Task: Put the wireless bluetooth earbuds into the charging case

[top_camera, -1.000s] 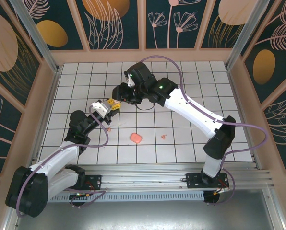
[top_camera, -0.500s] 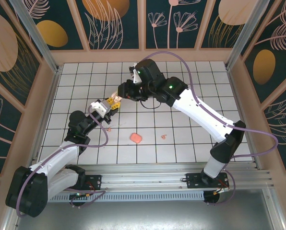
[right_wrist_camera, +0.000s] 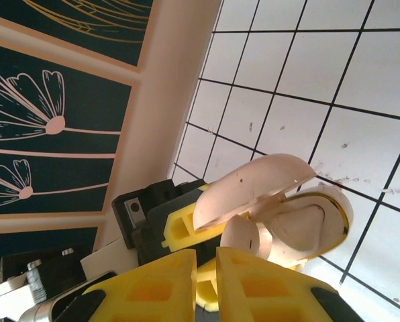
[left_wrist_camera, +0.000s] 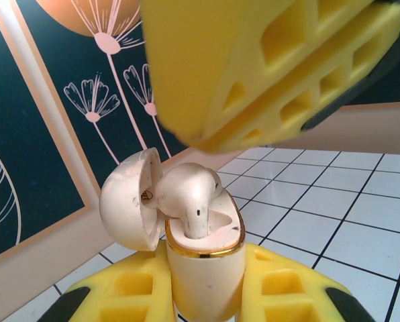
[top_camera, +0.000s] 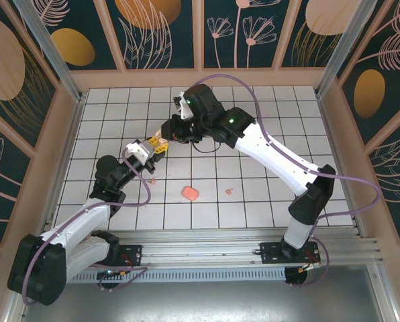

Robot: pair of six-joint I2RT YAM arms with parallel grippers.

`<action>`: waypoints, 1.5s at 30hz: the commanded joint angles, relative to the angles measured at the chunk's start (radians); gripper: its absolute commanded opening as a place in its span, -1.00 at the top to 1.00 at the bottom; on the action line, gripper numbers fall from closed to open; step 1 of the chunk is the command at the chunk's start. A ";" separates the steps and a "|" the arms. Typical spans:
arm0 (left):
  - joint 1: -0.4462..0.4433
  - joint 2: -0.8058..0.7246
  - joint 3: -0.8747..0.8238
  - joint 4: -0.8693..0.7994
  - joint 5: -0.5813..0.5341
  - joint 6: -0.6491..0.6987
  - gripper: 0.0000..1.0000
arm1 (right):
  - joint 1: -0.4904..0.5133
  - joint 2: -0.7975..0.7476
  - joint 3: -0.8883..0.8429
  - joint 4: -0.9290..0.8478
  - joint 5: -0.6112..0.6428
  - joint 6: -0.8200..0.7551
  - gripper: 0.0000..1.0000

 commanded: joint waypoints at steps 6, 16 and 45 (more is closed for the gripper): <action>-0.001 -0.023 -0.006 0.028 0.020 -0.011 0.97 | -0.008 0.021 0.008 0.000 -0.012 -0.026 0.68; -0.001 -0.026 0.005 0.013 0.019 -0.001 0.97 | -0.028 -0.010 -0.065 -0.063 0.000 -0.004 0.69; -0.002 -0.035 0.018 0.008 0.063 -0.011 0.97 | -0.050 -0.061 -0.168 0.155 -0.147 -0.075 0.54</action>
